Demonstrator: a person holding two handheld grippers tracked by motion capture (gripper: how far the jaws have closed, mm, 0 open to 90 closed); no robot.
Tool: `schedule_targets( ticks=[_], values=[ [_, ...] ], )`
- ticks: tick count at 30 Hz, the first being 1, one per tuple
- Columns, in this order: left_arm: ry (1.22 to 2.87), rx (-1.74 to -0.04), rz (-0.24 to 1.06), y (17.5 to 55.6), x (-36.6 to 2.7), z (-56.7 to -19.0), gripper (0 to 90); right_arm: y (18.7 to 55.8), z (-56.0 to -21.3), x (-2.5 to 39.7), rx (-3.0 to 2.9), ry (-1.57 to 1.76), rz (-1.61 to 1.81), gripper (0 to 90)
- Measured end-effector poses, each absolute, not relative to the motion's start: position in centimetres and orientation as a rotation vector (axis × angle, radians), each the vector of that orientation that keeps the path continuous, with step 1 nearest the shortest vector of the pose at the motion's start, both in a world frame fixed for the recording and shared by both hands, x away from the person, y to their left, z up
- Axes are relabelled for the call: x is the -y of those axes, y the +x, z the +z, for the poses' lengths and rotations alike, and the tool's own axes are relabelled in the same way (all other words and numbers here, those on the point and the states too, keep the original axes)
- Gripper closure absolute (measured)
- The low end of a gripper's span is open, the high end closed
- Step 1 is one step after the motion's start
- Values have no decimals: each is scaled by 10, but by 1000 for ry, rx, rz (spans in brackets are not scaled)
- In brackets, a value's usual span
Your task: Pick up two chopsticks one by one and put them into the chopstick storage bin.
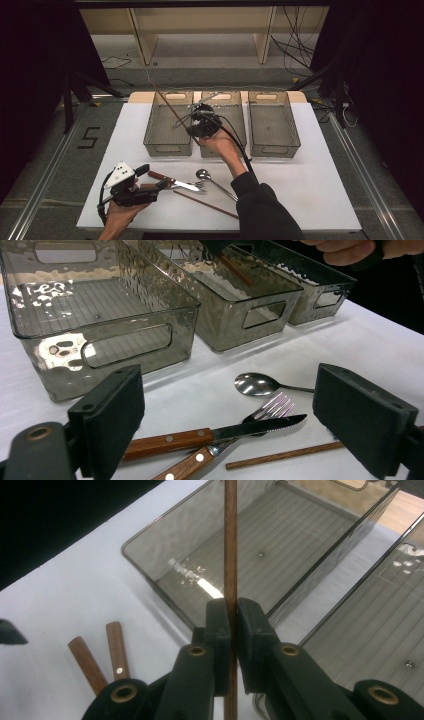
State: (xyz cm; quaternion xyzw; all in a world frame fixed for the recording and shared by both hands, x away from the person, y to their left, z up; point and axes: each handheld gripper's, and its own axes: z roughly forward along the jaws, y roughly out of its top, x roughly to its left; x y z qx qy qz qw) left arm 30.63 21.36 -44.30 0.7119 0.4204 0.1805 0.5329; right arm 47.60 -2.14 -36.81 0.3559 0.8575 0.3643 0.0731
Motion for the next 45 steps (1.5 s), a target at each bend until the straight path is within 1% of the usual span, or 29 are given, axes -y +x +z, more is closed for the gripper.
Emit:
schedule_targets(
  ticks=[13, 22, 45],
  values=[
    [1692, -1001, 434, 307, -214, -443, 128, 494, -367, 6, -2553, 1159, 1092, 850],
    [1692, -998, 433, 307, -214, -443, 128, 503, -377, -1, -2538, 1226, 1082, 850],
    [1689, -996, 432, 306, -214, -442, 128, 512, -388, -17, -2533, 1290, 1072, 849]
  ],
)
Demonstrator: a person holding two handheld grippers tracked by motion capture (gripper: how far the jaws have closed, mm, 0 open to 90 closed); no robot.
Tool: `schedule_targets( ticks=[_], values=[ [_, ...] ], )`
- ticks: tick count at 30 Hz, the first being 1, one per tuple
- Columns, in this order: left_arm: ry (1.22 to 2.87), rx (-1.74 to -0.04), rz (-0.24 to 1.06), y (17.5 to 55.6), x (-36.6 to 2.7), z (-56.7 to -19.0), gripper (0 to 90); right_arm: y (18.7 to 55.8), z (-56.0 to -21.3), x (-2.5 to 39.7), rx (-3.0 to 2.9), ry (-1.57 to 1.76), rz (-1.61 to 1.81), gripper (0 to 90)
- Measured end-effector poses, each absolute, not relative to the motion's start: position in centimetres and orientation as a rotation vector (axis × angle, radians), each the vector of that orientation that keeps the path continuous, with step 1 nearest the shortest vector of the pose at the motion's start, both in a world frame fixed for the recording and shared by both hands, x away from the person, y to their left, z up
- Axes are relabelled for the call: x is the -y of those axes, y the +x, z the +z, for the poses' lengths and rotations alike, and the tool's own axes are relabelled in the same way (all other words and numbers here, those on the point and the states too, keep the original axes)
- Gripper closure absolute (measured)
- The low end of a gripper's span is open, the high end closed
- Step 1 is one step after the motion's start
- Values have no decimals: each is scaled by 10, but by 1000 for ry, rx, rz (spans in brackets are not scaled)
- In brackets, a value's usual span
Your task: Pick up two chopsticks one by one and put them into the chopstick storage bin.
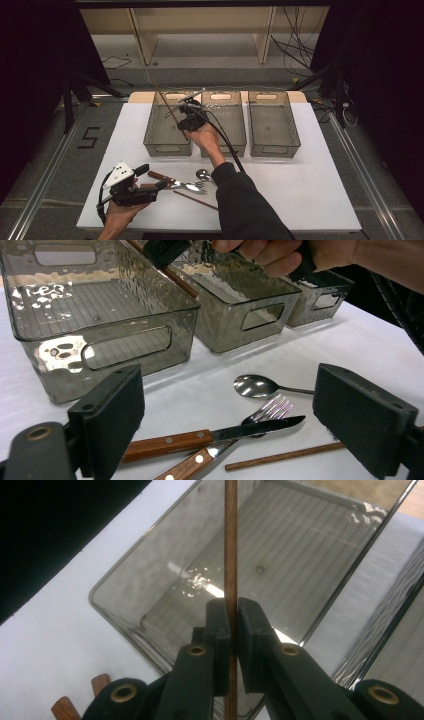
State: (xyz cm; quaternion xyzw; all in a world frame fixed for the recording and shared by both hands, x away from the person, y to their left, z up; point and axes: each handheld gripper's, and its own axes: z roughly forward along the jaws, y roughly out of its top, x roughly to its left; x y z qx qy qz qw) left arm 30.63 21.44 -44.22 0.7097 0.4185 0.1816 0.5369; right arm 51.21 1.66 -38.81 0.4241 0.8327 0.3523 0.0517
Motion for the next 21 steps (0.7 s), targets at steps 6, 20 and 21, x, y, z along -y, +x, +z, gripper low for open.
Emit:
schedule_targets(
  ticks=[6, 20, 21],
  values=[
    [1689, -996, 428, 306, -214, -442, 128, 516, -394, -19, -2536, 1315, 1061, 849],
    [1691, -993, 429, 306, -214, -442, 127, 518, -402, -20, -2548, 1393, 1084, 581],
    [1693, -993, 429, 306, -214, -442, 127, 518, -400, -20, -2550, 1389, 1090, 560]
  ],
)
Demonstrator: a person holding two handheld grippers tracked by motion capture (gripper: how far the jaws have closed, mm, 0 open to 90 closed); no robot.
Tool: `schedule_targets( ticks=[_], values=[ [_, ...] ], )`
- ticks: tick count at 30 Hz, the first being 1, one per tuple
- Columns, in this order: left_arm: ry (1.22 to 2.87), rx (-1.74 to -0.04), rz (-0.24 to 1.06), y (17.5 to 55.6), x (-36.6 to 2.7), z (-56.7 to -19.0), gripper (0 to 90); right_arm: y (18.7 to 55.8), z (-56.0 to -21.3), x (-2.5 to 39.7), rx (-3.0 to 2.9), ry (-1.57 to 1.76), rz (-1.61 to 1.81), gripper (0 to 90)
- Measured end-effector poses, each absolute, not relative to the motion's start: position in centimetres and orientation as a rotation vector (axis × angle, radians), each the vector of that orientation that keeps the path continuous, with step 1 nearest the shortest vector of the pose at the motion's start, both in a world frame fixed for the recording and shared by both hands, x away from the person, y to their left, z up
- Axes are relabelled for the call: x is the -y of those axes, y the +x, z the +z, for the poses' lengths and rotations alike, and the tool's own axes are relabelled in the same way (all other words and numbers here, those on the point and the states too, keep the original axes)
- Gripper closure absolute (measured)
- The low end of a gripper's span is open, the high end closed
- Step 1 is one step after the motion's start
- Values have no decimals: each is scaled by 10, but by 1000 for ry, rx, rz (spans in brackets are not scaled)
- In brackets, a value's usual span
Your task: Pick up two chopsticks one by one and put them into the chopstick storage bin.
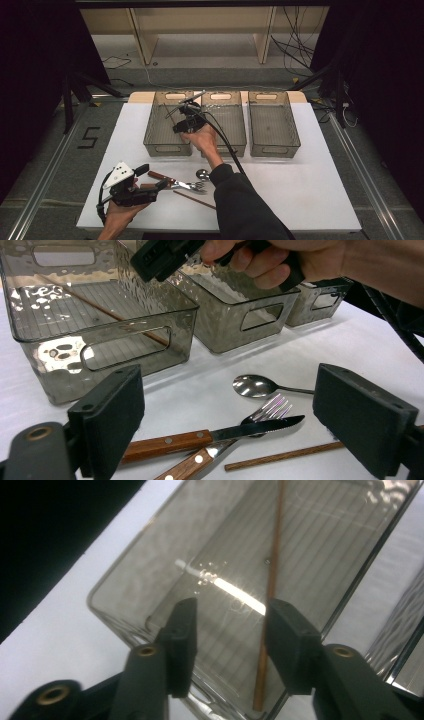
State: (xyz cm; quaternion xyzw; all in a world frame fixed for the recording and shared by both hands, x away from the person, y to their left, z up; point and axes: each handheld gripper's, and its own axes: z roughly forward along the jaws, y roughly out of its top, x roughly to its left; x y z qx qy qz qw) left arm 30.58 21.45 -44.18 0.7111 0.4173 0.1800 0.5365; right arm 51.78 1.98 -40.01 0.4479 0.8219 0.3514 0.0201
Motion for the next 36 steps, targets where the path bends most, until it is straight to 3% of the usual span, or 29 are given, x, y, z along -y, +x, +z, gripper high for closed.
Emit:
schedule_targets(
  ticks=[8, 15, 36],
  values=[
    [1686, -995, 430, 306, -215, -442, 127, 500, -381, -13, -2611, 1191, 1141, 394],
    [1688, -1002, 427, 306, -215, -442, 126, 469, -367, 7, -2669, 1002, 1157, 301],
    [1690, -1011, 428, 307, -214, -444, 126, 405, -375, 62, -2772, 831, 1087, 269]
  ],
)
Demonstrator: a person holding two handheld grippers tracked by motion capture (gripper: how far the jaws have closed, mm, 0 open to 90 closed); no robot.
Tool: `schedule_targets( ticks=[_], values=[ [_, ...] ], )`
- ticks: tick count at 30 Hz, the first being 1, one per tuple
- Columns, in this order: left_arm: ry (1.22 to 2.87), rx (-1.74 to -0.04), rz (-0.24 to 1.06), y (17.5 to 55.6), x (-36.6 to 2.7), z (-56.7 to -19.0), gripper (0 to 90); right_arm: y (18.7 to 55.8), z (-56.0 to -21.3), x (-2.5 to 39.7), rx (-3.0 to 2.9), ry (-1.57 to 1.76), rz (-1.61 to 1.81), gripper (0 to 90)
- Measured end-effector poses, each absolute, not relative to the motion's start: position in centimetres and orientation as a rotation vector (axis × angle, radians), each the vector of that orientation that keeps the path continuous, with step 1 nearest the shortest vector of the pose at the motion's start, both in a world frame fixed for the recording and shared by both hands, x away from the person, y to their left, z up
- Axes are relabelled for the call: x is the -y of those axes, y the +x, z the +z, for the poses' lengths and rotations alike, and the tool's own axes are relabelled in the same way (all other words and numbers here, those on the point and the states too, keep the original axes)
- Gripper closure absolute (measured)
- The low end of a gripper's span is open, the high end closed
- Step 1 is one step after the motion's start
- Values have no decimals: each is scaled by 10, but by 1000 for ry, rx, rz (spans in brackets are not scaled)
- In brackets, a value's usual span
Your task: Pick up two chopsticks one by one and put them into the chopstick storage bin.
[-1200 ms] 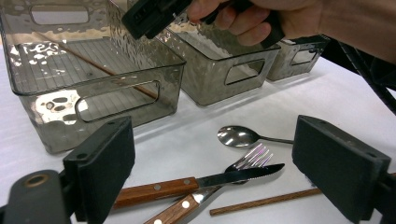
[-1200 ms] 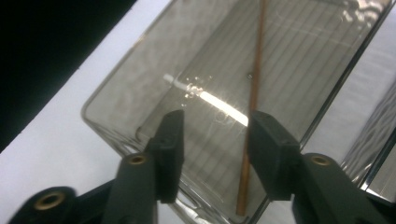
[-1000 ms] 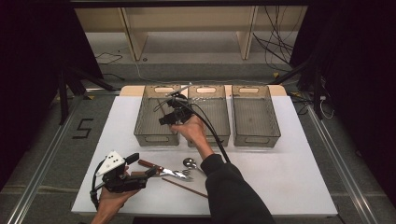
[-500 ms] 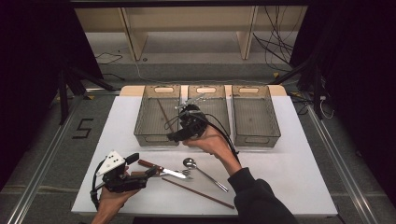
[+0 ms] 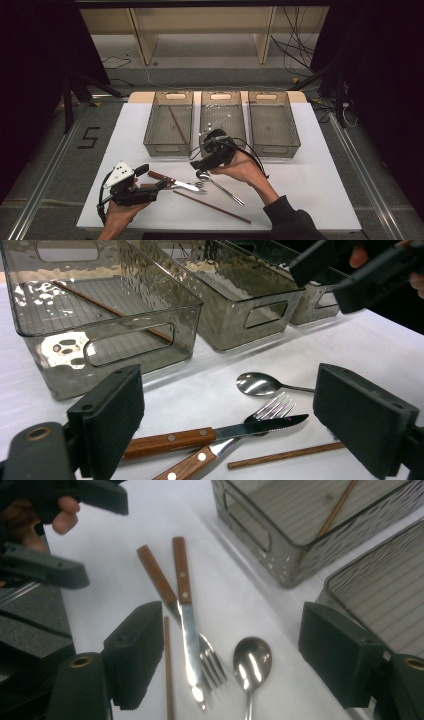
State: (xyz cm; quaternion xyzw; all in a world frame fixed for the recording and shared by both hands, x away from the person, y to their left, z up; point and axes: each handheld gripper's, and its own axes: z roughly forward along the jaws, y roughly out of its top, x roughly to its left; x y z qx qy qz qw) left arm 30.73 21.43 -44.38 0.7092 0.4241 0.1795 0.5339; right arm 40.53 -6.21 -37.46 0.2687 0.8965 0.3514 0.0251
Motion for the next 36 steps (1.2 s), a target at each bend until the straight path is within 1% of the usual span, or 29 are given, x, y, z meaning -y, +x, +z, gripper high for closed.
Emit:
schedule_targets(
  ticks=[9, 16, 23, 28, 36],
  values=[
    [1692, -1012, 429, 307, -214, -444, 126, 384, -387, 72, -2811, 799, 1040, 267],
    [1691, -1013, 430, 308, -214, -444, 125, 369, -395, 77, -2840, 779, 1019, 246],
    [1693, -1011, 433, 307, -214, -444, 126, 356, -403, 81, -2870, 754, 977, 257],
    [1698, -1007, 434, 307, -214, -444, 126, 351, -410, 83, -2906, 731, 905, 305],
    [1700, -1004, 434, 307, -214, -443, 125, 344, -424, 84, -2979, 718, 725, 432]
  ],
)
